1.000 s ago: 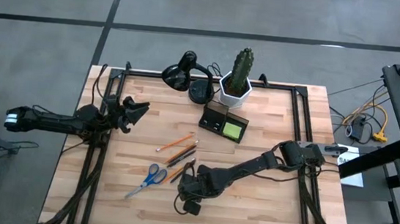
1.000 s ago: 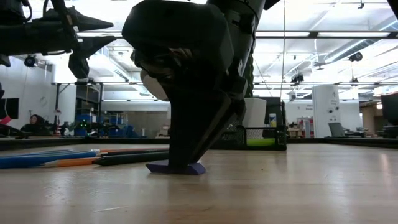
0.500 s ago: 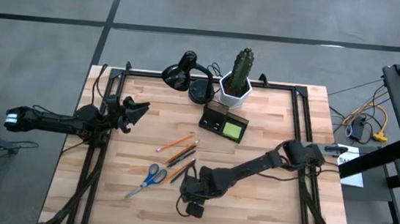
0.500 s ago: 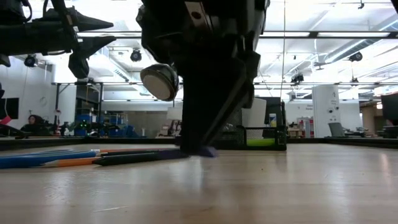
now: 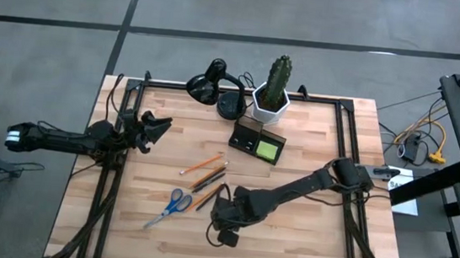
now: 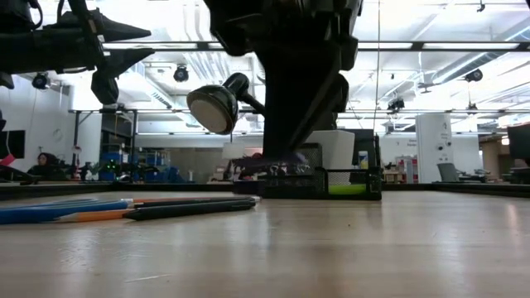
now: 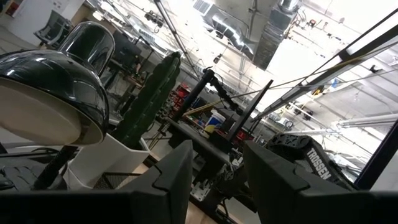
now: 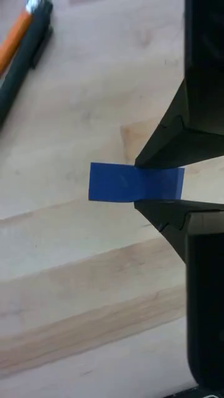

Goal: Pick and place office supplies into organizer
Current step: Put the blue eraser into the black desk organizer

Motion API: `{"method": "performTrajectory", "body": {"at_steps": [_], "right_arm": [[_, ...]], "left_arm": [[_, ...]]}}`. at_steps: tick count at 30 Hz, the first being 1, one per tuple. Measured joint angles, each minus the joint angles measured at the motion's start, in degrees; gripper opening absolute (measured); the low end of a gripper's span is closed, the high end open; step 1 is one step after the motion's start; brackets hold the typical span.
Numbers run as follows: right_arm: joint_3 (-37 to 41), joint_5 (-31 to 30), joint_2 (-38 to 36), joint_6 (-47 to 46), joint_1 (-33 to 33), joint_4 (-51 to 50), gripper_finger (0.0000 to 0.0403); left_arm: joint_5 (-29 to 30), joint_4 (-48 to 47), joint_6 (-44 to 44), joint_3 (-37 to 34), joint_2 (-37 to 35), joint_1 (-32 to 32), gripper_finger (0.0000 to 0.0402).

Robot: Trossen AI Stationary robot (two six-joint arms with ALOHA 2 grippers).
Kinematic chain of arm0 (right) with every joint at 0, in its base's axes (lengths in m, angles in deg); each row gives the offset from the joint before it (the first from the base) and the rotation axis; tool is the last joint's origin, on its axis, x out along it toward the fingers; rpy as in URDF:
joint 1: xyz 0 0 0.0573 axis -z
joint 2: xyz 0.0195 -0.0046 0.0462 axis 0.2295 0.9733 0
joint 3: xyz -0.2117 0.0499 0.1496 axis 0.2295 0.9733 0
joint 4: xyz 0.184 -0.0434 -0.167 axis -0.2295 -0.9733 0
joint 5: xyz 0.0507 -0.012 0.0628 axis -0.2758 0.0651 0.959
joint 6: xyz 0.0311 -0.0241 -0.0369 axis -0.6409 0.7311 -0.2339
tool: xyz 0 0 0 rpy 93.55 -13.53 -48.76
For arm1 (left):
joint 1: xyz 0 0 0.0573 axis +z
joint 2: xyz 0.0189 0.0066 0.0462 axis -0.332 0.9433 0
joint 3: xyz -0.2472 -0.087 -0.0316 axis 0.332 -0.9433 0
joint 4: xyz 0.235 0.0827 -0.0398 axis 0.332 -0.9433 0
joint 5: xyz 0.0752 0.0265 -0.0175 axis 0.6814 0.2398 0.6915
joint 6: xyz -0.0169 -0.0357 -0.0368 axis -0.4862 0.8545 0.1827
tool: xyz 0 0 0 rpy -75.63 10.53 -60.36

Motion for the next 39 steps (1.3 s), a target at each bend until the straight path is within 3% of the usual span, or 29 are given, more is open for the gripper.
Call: {"method": "performTrajectory", "body": {"at_steps": [13,39], "right_arm": [[-0.04,-0.65,-2.49,0.73,3.93,-2.37,0.0067],[-0.04,-6.51,-8.88,19.37,20.77,-12.64,0.0068]], "left_arm": [[0.00,0.02,0.02,0.00,-0.03,0.00,0.0128],[-0.04,0.05,0.02,0.00,-0.01,0.00,0.0128]]}}
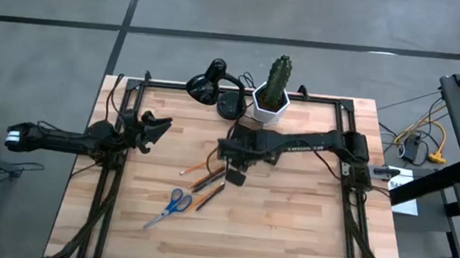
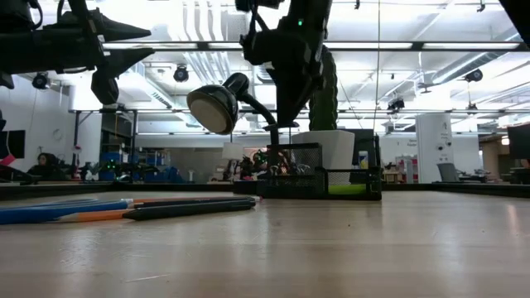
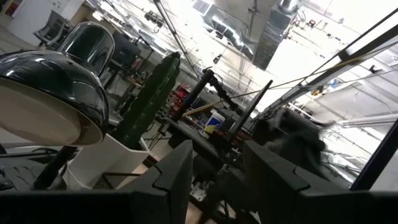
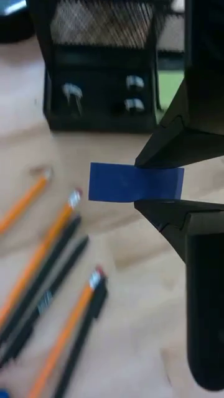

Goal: Pick and place office supplies into organizer
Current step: Put the blue eraser into the black desk organizer

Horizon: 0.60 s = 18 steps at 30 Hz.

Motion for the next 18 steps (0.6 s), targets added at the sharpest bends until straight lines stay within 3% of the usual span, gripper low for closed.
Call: {"method": "performTrajectory", "body": {"at_steps": [18], "right_arm": [[1.05,-0.14,0.04,7.48,11.74,4.46,0.0068]], "left_arm": [[-1.16,0.21,0.04,0.00,0.00,0.00,0.0128]]}}
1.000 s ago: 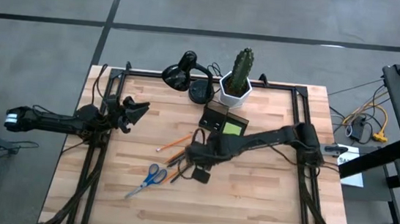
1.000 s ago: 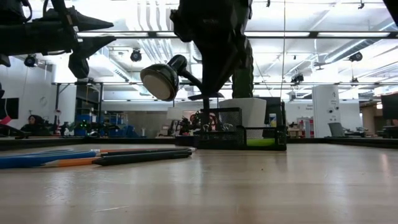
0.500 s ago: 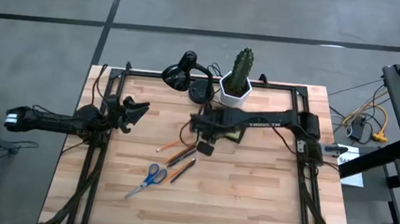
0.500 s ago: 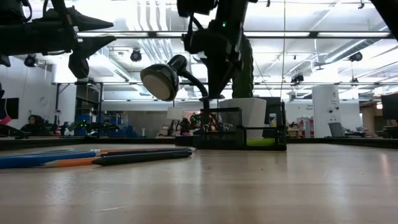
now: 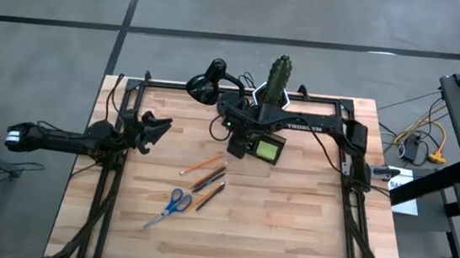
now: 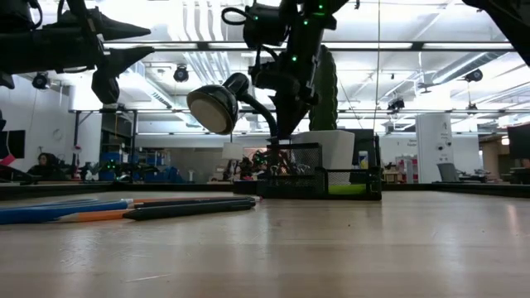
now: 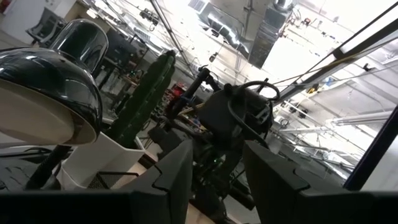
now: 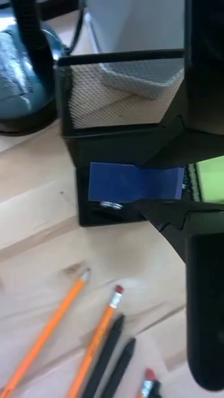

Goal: Pick and place office supplies into organizer
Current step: Put the blue eraser into the black desk organizer

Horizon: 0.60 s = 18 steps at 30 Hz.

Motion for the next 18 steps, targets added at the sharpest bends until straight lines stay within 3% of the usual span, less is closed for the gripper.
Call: {"method": "performTrajectory", "body": {"at_steps": [18], "right_arm": [[9.18,0.23,0.07,0.28,0.95,7.82,0.0068]], "left_arm": [[-0.24,1.53,0.00,0.00,-0.01,0.00,0.0128]]}}
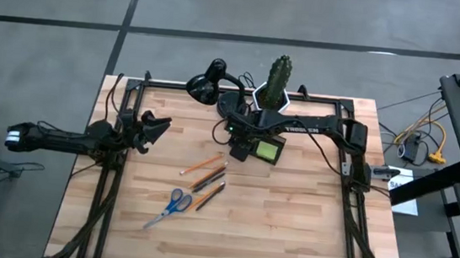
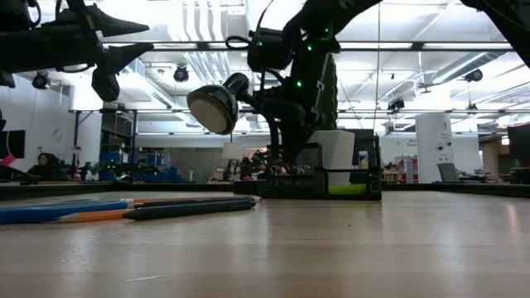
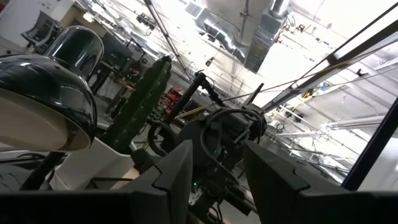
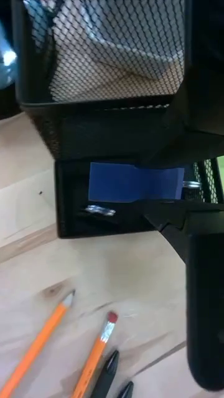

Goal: Pick and place office supplies into organizer
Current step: Put the blue eraser into the black desk organizer

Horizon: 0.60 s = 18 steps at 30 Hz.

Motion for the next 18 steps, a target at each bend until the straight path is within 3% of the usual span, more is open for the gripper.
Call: {"method": "performTrajectory", "body": {"at_steps": [18], "right_arm": [[0.67,-0.11,0.02,-0.40,1.31,4.92,0.0068]], "left_arm": [[-0.15,-0.20,-0.02,0.00,-1.39,0.00,0.0128]]}}
